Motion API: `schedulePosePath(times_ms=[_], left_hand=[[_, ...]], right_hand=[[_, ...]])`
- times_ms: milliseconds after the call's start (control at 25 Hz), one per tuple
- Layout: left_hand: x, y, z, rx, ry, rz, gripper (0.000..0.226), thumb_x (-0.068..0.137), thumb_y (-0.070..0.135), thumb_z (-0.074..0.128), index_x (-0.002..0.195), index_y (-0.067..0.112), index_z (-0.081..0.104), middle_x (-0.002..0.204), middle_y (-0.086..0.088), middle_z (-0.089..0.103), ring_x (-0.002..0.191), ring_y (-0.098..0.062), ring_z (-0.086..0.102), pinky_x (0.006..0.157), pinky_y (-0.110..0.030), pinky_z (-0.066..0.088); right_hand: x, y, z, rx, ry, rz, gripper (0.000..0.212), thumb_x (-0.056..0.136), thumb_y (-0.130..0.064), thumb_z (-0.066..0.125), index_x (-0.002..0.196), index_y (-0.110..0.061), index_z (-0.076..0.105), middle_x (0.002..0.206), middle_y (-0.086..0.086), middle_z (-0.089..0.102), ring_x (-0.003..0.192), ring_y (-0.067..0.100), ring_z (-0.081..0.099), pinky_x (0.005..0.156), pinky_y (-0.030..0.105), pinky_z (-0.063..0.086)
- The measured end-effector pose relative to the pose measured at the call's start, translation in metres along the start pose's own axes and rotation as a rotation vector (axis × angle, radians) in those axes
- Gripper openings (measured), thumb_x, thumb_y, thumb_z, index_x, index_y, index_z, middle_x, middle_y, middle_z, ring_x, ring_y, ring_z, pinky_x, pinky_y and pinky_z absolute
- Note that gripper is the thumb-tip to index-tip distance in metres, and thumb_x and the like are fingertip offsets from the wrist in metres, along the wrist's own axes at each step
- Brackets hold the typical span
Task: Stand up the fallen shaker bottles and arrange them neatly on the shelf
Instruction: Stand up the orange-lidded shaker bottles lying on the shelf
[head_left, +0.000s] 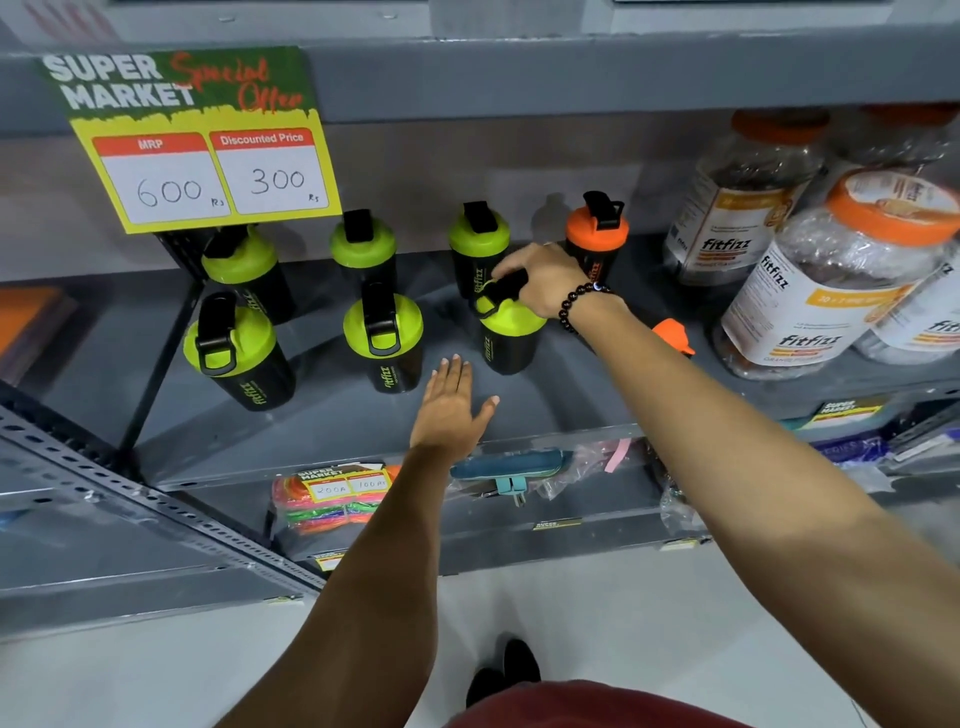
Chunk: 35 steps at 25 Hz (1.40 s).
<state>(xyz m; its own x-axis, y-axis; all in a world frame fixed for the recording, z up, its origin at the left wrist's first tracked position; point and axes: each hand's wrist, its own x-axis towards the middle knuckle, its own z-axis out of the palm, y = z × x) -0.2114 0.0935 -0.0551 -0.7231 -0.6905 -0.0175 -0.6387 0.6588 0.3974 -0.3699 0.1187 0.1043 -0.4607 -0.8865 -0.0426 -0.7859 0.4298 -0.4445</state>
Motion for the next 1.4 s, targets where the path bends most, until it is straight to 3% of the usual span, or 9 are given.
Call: schedulePosePath(times_ms=[160, 280, 440, 600, 720, 920, 1080, 1280, 1400], left_hand=[[0.000, 0.000, 0.001, -0.001, 0.004, -0.003, 0.069, 0.096, 0.045, 0.034, 0.146, 0.005, 0.009, 0.159, -0.015, 0.007, 0.147, -0.025, 0.001, 0.120, -0.034, -0.002], [0.001, 0.000, 0.001, 0.000, 0.007, -0.007, 0.069, 0.096, 0.045, 0.034, 0.146, 0.004, 0.010, 0.159, -0.015, 0.008, 0.147, -0.025, 0.002, 0.121, -0.034, -0.001], [0.000, 0.000, 0.001, -0.004, 0.013, 0.003, 0.069, 0.096, 0.045, 0.034, 0.146, 0.004, 0.011, 0.158, -0.015, 0.009, 0.147, -0.026, 0.003, 0.120, -0.034, -0.001], [0.000, -0.001, 0.002, -0.001, 0.031, 0.017, 0.069, 0.096, 0.044, 0.035, 0.146, 0.003, 0.011, 0.158, -0.016, 0.010, 0.147, -0.027, 0.004, 0.121, -0.034, 0.000], [0.000, -0.001, 0.001, -0.003, 0.034, 0.032, 0.068, 0.096, 0.043, 0.036, 0.146, 0.002, 0.013, 0.158, -0.017, 0.012, 0.147, -0.028, 0.005, 0.121, -0.035, 0.001], [-0.006, 0.007, -0.001, -0.008, 0.100, 0.022, 0.058, 0.096, 0.037, 0.038, 0.140, -0.001, 0.031, 0.149, -0.021, 0.035, 0.142, -0.031, 0.025, 0.120, -0.039, 0.015], [-0.024, 0.039, 0.005, -0.087, 0.223, 0.114, 0.048, 0.092, 0.035, 0.033, 0.112, 0.000, 0.058, 0.111, -0.023, 0.065, 0.106, -0.039, 0.059, 0.095, -0.043, 0.047], [-0.009, 0.084, 0.016, -0.098, 0.122, 0.207, 0.038, 0.096, 0.025, 0.043, 0.125, 0.001, 0.051, 0.133, -0.018, 0.055, 0.125, -0.033, 0.048, 0.105, -0.040, 0.038], [0.010, 0.105, 0.024, -0.085, 0.119, 0.238, 0.039, 0.096, 0.023, 0.043, 0.127, 0.001, 0.049, 0.138, -0.020, 0.051, 0.133, -0.031, 0.042, 0.111, -0.039, 0.031]], right_hand=[[-0.010, -0.012, 0.003, 0.124, 0.311, 0.153, 0.032, 0.088, -0.026, 0.055, 0.112, -0.006, 0.061, 0.120, 0.019, 0.063, 0.110, 0.037, 0.060, 0.090, 0.037, 0.049], [-0.012, -0.019, 0.018, -0.099, 0.165, 0.229, 0.064, 0.084, -0.053, 0.055, 0.119, 0.000, 0.051, 0.129, 0.021, 0.048, 0.112, 0.037, 0.056, 0.089, 0.036, 0.047], [-0.004, -0.012, 0.008, -0.155, -0.010, 0.064, 0.055, 0.076, -0.042, 0.066, 0.117, -0.007, 0.056, 0.130, 0.016, 0.051, 0.113, 0.033, 0.055, 0.084, 0.029, 0.044], [-0.001, -0.002, -0.012, -0.130, -0.194, -0.030, 0.076, 0.074, -0.034, 0.073, 0.140, -0.012, 0.042, 0.149, 0.010, 0.040, 0.136, 0.026, 0.038, 0.109, 0.031, 0.036], [0.000, 0.003, -0.008, -0.088, -0.218, -0.060, 0.078, 0.077, -0.030, 0.072, 0.144, -0.014, 0.035, 0.153, 0.010, 0.032, 0.141, 0.025, 0.031, 0.113, 0.030, 0.029], [-0.023, 0.030, -0.002, 0.176, -0.002, -0.015, 0.079, 0.079, -0.027, 0.071, 0.145, -0.009, 0.031, 0.154, 0.013, 0.030, 0.141, 0.025, 0.030, 0.115, 0.031, 0.024], [-0.055, 0.085, 0.007, 0.068, 0.306, 0.135, 0.069, 0.081, -0.025, 0.066, 0.141, -0.007, 0.037, 0.147, 0.017, 0.038, 0.136, 0.034, 0.035, 0.113, 0.038, 0.031], [-0.083, 0.147, 0.010, -0.005, 0.068, 0.328, 0.102, 0.072, -0.032, 0.076, 0.149, -0.014, 0.011, 0.159, 0.015, 0.008, 0.146, 0.036, 0.006, 0.120, 0.046, 0.015], [-0.084, 0.168, 0.012, 0.004, -0.002, 0.298, 0.113, 0.071, -0.025, 0.079, 0.150, -0.017, -0.001, 0.161, 0.013, 0.000, 0.147, 0.036, 0.000, 0.121, 0.046, 0.012]])
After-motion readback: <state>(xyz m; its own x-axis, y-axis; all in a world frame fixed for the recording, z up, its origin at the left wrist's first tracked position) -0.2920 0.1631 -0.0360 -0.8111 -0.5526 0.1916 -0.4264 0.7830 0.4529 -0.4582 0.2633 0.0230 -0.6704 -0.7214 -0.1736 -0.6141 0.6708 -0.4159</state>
